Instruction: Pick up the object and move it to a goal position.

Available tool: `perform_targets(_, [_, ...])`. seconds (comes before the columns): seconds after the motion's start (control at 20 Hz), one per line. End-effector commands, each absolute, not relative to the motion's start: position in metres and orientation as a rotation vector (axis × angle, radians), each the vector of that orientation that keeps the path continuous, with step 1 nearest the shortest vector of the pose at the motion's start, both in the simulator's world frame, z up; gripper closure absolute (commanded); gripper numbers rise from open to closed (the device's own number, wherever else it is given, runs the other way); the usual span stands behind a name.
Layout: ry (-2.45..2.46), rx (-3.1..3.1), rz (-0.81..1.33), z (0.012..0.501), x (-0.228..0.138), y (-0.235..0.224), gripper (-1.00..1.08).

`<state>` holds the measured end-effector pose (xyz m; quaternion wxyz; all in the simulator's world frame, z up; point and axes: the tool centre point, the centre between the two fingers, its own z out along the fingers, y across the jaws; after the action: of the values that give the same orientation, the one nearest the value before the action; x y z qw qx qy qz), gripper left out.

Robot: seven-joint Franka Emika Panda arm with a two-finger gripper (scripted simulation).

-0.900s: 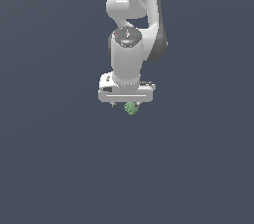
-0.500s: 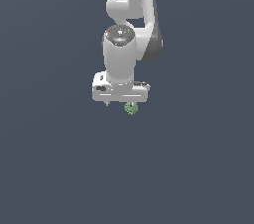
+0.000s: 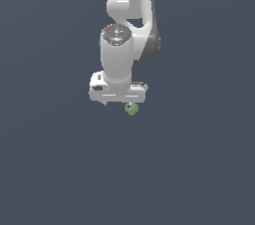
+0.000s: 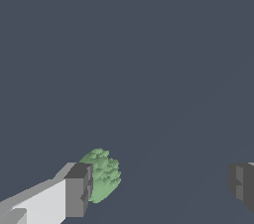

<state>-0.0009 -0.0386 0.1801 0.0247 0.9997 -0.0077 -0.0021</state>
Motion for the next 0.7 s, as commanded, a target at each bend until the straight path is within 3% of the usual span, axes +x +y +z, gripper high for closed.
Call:
perform_targets(0.0, [0.008, 3.093, -0.008, 0.177, -0.003, -0.037, -0.92])
perform_targets(0.65, [0.424, 3.081, -0.012, 0.145, -0.027, -0.016, -0.92])
